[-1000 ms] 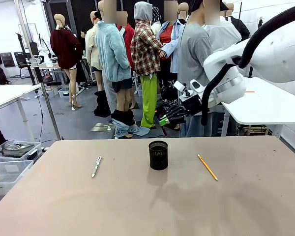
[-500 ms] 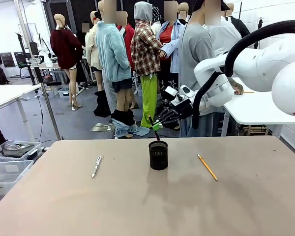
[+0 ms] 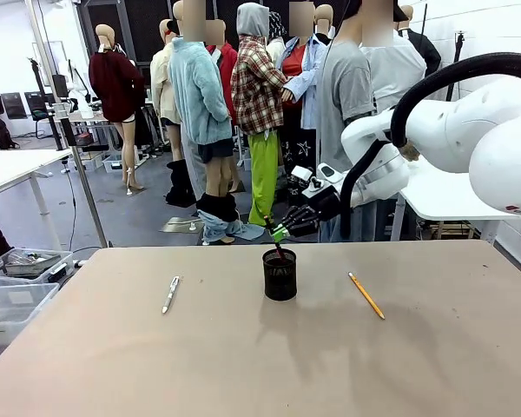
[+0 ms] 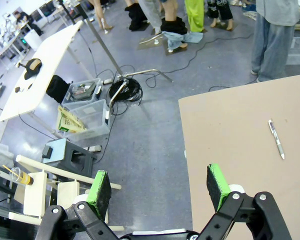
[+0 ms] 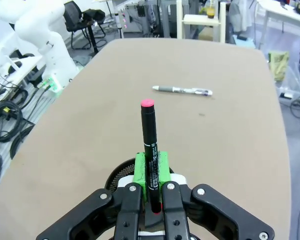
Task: Place the pens into the pen holder.
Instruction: Pick up a writing instrument from the table and place it into the Pen holder.
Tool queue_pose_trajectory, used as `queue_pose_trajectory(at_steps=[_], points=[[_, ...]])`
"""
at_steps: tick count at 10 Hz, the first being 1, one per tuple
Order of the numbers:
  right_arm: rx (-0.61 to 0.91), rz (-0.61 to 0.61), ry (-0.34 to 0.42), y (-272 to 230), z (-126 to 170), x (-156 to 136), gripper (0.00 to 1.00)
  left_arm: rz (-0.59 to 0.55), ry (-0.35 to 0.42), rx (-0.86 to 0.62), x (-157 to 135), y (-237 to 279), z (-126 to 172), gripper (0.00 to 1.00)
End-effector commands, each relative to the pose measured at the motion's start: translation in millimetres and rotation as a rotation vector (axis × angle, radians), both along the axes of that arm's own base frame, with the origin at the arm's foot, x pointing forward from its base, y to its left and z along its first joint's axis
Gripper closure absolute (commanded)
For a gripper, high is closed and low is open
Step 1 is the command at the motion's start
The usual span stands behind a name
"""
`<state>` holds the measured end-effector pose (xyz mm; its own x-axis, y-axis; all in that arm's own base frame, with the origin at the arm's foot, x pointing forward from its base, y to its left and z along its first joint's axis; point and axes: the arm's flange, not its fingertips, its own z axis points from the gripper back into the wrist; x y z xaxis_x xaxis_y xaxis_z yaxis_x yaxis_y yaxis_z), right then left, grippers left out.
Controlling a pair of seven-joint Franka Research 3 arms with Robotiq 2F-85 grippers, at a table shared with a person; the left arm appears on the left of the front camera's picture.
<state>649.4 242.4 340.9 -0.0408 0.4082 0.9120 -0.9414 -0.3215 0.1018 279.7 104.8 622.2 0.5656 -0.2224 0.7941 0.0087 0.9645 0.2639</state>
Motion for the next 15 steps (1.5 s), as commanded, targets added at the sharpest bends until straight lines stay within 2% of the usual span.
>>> queue_pose_trajectory(at_steps=[1, 3, 4, 5, 6, 7, 8, 9, 12, 13, 15], points=[[-0.037, 0.005, 0.015, 3.4, 3.4, 10.2, 0.76, 0.002, -0.007, -0.002, 1.1, 0.5, 0.3, 0.00], [-0.064, -0.007, -0.004, -0.8, 6.3, 3.4, 0.37, 0.002, -0.007, -0.002, 1.1, 0.5, 0.3, 0.00], [-0.083, -0.047, 0.022, -8.7, 8.8, -1.2, 0.23, 0.002, -0.007, -0.002, 1.1, 0.5, 0.3, 0.00], [-0.116, -0.090, 0.016, -22.5, 15.4, -10.1, 0.23, 0.002, -0.007, -0.002, 1.1, 0.5, 0.3, 0.00], [-0.242, -0.217, 0.049, -39.4, 27.9, -22.3, 0.23, 0.002, -0.007, -0.002, 1.1, 0.5, 0.3, 0.00], [-0.476, -0.367, 0.131, -52.7, 40.8, -31.5, 0.23, 0.002, -0.007, -0.002, 1.1, 0.5, 0.3, 0.00], [-0.626, -0.458, 0.123, -60.9, 51.6, -39.3, 0.23, 0.002, -0.007, -0.002, 1.1, 0.5, 0.3, 0.00], [-0.715, -0.519, 0.121, -64.7, 59.3, -46.2, 0.23, 0.002, -0.007, -0.002, 1.1, 0.5, 0.3, 0.00], [-1.095, -0.756, 0.171, -63.3, 68.6, -60.4, 0.23, 0.002, -0.007, -0.002, 1.1, 0.5, 0.3, 0.00], [-1.190, -0.780, 0.199, -60.1, 69.9, -62.1, 0.23, 0.002, -0.007, -0.002, 1.1, 0.5, 0.3, 0.00], [-1.318, -0.775, 0.280, -48.8, 54.7, -45.7, 0.23, 0.002, -0.007, -0.002, 1.1, 0.5, 0.3, 0.00]])
